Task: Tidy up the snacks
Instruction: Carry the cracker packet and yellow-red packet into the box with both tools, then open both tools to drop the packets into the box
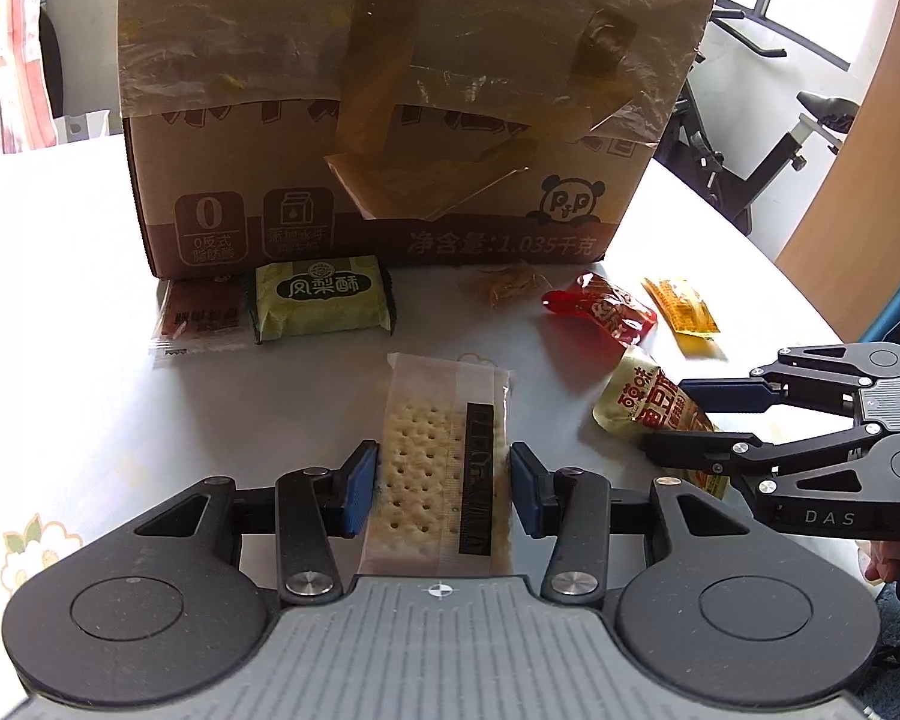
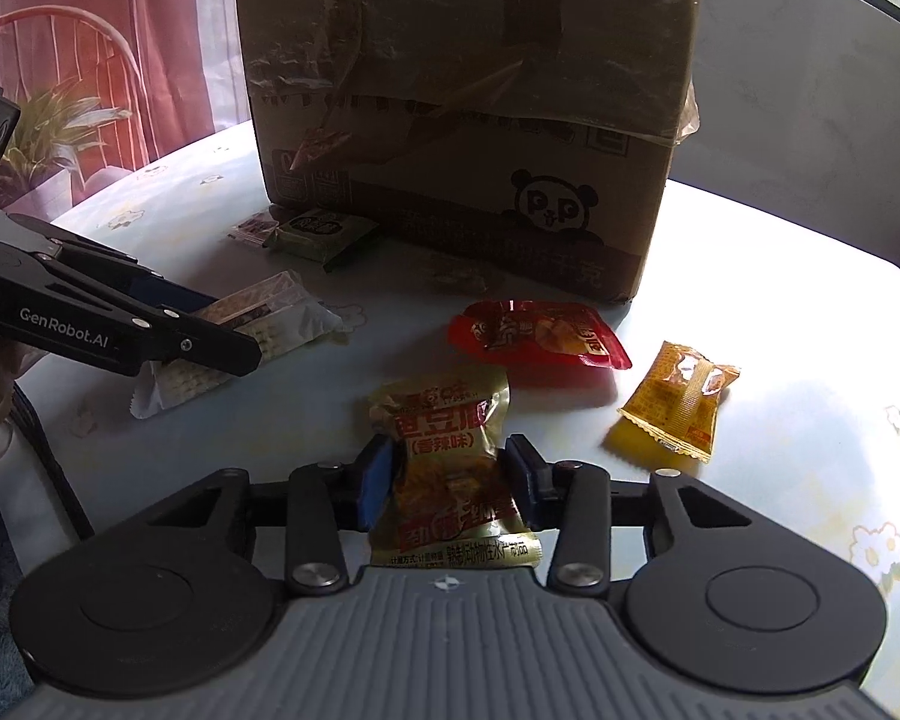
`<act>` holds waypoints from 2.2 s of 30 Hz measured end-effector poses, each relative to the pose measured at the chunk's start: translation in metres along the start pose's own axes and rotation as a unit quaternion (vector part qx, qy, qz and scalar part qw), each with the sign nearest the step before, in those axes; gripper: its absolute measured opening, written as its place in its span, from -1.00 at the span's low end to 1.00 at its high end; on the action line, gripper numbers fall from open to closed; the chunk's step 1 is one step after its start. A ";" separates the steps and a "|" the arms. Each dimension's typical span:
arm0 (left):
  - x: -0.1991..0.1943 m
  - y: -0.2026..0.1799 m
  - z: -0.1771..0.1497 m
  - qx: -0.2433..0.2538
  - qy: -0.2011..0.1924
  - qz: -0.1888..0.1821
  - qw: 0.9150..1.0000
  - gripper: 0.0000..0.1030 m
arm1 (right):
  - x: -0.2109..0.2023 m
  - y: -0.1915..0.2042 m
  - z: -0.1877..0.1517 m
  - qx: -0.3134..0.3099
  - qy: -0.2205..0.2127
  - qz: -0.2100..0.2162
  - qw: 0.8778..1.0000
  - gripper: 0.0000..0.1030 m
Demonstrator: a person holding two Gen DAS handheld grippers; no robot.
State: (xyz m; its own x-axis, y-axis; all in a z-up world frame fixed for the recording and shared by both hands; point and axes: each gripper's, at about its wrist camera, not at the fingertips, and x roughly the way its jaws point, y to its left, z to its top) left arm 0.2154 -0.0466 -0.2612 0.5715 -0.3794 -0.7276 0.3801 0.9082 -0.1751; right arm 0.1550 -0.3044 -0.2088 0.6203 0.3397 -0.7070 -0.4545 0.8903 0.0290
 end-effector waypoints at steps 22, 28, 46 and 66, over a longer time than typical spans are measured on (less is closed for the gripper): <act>-0.095 0.002 0.052 0.040 -0.171 -0.002 0.984 -0.06 | -0.080 -0.003 0.066 0.035 -0.186 0.002 0.982 -0.27; -0.129 0.002 0.097 0.059 -0.231 -0.002 0.971 -0.06 | -0.105 -0.016 0.111 0.032 -0.254 0.002 0.967 -0.27; -0.093 0.008 0.225 0.044 -0.249 0.046 0.967 -0.05 | -0.026 -0.040 0.229 0.051 -0.244 -0.009 0.968 -0.24; -0.109 0.046 0.206 0.025 -0.243 0.062 0.968 0.28 | -0.056 -0.048 0.181 0.055 -0.292 -0.055 0.953 0.95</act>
State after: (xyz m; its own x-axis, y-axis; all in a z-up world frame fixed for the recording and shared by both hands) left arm 0.3206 0.0003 -0.0531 0.8851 -0.3173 -0.3404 0.3145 0.9470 -0.0650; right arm 0.2575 -0.3111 -0.0431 0.9249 0.3254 -0.1965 -0.3169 0.9456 0.0743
